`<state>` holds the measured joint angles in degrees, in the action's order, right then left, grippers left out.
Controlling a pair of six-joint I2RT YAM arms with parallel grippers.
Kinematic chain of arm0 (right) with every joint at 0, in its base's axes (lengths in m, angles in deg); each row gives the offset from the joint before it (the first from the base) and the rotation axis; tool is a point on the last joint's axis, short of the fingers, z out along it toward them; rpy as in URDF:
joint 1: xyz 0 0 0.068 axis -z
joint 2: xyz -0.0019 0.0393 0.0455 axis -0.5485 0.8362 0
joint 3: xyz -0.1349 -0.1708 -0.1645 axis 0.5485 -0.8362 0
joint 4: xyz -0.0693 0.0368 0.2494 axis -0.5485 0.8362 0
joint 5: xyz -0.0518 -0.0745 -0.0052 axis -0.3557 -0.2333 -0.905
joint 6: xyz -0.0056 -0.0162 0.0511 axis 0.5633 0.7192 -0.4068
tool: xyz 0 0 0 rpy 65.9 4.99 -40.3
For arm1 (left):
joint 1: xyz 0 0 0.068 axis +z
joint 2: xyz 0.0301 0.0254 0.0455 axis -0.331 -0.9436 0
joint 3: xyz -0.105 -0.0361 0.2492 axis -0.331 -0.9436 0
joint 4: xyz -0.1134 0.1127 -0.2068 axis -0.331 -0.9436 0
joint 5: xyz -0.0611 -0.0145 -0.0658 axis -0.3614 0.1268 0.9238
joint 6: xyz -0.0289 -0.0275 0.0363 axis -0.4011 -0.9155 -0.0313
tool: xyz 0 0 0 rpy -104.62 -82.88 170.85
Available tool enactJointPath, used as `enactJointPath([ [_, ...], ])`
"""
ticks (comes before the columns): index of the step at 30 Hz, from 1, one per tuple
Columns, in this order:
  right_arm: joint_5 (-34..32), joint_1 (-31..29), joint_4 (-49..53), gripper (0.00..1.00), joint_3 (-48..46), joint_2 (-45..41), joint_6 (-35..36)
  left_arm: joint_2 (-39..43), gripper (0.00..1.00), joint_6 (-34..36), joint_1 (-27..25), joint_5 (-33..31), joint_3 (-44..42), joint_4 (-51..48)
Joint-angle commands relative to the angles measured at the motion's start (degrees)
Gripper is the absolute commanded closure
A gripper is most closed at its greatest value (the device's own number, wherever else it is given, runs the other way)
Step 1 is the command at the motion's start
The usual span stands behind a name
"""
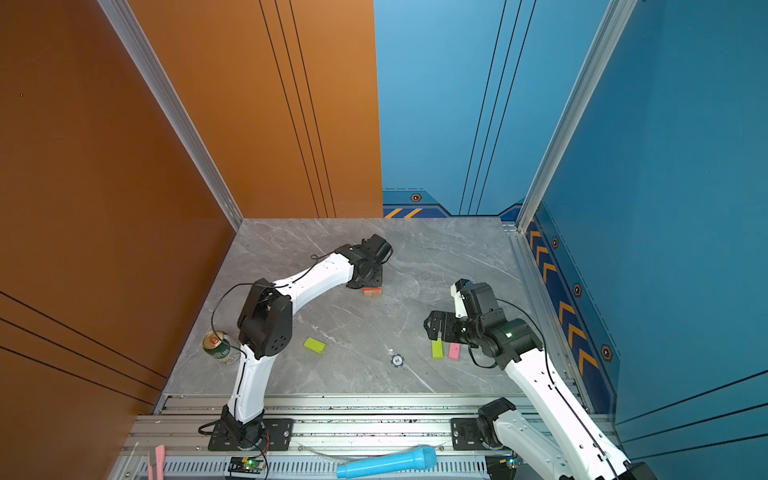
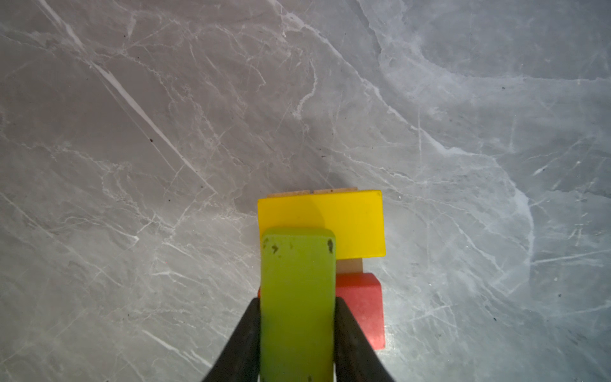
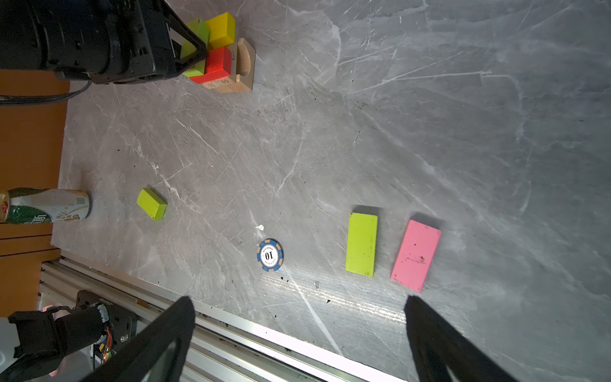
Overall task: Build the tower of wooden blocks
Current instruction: 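Open the left gripper to release the lime-green block on the tower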
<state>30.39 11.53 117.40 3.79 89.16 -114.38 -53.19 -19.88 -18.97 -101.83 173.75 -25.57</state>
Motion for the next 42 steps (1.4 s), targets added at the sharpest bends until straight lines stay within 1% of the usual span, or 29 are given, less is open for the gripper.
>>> enactJointPath([
  [1,0.80,0.47,0.09,0.00,0.02,-0.29,1.43,-1.05,0.65,-0.19,0.34,-0.46,1.43,-1.41],
  [4,1.07,0.62,0.13,0.00,-0.01,-0.34,1.52,-1.28,0.64,-0.17,0.34,-0.29,1.50,-1.50],
  [15,1.46,0.91,0.00,0.00,-0.03,-0.24,1.75,-1.11,0.48,-0.34,0.42,-0.47,1.60,-1.47],
  [24,1.64,1.26,0.00,0.00,0.08,-0.07,1.77,0.69,0.45,0.44,-0.32,-1.57,2.70,-1.50],
  [28,1.57,1.26,0.00,0.00,0.20,0.19,1.71,1.68,0.41,1.06,-0.84,-2.05,3.78,-1.45],
  [30,1.50,1.34,-0.01,0.00,0.19,0.41,1.73,2.20,0.40,1.48,-1.03,-1.97,4.38,-1.44],
  [36,0.60,1.40,-0.06,0.00,0.03,1.65,1.65,6.07,0.37,2.26,-1.81,-2.63,4.86,-1.42],
  [40,-0.19,1.43,-0.32,0.00,-0.05,2.91,1.21,10.70,0.35,3.19,-2.38,-4.01,2.81,-1.36],
  [42,-0.45,1.43,-0.62,0.00,-0.04,3.64,1.00,13.75,0.31,3.70,-2.67,-4.96,0.97,-1.28],
])
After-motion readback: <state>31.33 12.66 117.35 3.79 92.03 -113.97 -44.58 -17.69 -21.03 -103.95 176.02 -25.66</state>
